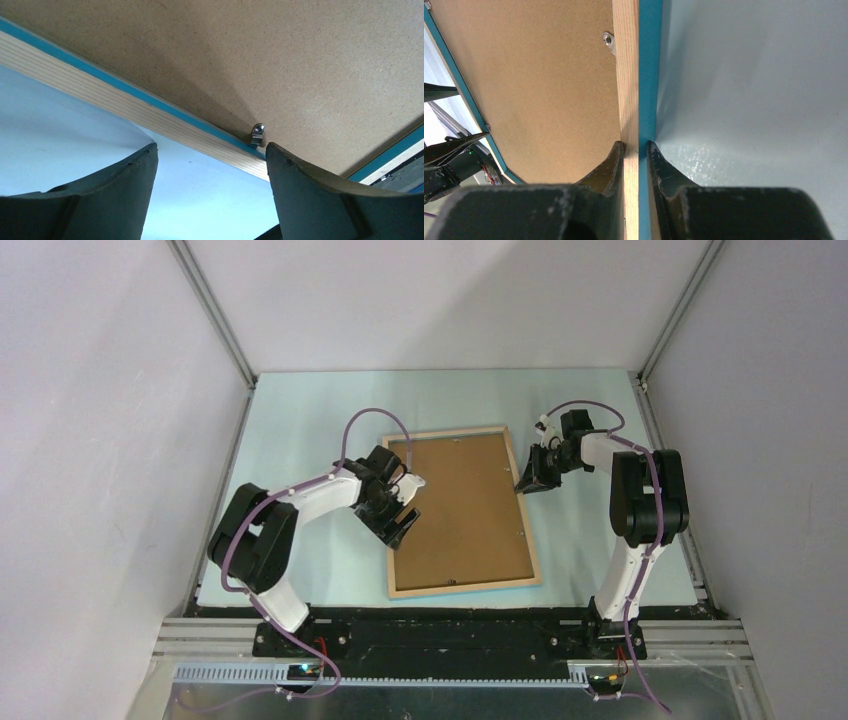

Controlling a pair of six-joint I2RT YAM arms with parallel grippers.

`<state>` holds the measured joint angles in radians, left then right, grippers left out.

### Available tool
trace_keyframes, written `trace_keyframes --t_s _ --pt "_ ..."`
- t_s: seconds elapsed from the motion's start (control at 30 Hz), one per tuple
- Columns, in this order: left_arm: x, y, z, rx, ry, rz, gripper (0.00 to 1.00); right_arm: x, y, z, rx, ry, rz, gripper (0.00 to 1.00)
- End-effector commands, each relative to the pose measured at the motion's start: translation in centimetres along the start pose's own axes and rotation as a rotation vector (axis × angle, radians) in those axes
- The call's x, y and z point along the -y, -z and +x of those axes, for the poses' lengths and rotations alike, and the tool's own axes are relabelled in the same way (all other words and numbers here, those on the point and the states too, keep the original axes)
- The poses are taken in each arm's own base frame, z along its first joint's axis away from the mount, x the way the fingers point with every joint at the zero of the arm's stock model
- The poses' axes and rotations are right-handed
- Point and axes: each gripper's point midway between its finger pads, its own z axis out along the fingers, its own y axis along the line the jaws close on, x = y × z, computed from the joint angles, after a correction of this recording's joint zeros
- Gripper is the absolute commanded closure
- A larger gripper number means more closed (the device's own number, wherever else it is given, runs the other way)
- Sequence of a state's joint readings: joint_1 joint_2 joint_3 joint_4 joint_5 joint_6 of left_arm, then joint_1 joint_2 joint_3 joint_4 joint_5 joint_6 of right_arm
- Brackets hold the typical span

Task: Put the photo into the frame
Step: Install the photo frame at the center of the board.

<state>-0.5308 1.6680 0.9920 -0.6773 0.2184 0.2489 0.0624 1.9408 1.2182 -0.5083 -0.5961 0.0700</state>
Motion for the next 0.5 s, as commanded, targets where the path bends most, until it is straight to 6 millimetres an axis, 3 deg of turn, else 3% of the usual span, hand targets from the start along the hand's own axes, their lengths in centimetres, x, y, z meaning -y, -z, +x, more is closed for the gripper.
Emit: trace_keyframes --t_s 0.0,0.47 --pt "0.17 0.32 -0.61 0.029 -0.028 -0.005 0.17 -0.31 0.18 -0.91 0.025 0.047 -0.002 0.99" --pt "0.13 -0.34 -1.08 0.025 -0.027 -0.009 0.31 -0.08 0.24 -0.93 0.026 0.04 -0.005 0.99"
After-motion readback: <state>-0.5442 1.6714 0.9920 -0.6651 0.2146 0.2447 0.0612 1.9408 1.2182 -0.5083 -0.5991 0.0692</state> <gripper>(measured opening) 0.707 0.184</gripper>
